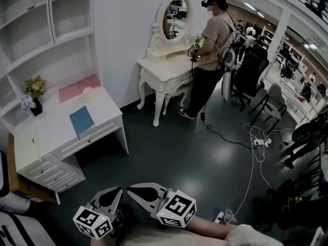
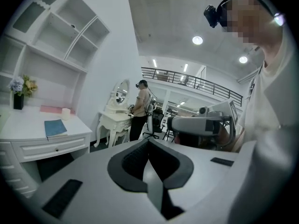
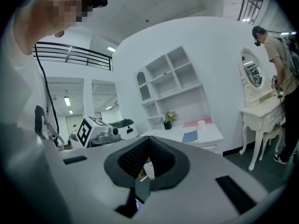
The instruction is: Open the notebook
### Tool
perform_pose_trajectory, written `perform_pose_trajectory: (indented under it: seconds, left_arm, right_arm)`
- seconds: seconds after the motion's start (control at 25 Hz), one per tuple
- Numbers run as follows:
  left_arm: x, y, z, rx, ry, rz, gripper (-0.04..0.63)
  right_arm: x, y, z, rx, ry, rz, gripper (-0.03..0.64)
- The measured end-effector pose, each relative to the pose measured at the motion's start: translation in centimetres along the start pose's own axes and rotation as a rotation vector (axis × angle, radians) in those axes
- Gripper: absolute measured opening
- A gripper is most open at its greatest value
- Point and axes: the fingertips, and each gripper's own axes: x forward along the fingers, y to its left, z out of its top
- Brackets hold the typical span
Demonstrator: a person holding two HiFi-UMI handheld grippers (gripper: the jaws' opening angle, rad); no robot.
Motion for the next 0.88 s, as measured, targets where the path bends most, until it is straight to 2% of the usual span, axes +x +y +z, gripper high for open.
perform_pose_trajectory:
  seconds: [0.24,0.6,0.88]
  left_arm:
    - [-1.3,6.3,0.5,0.002,0.021,0.029,0.015]
    - [-2.6,12.8,4.5,0.018,-0.054,0.017,0.015]
    - [-6.3,18.4,3.9,-0.06,-0.081,0.085,0.015]
  right_arm:
    - [5.8,-0.5,-0.4,0.008,0.061,0.01,0.014]
    - [12.5,-1.3,1.3,0.003,0.097,0.026,0.014]
    - [17.9,-1.6,0.7,0.068,0.144,0.052,0.014]
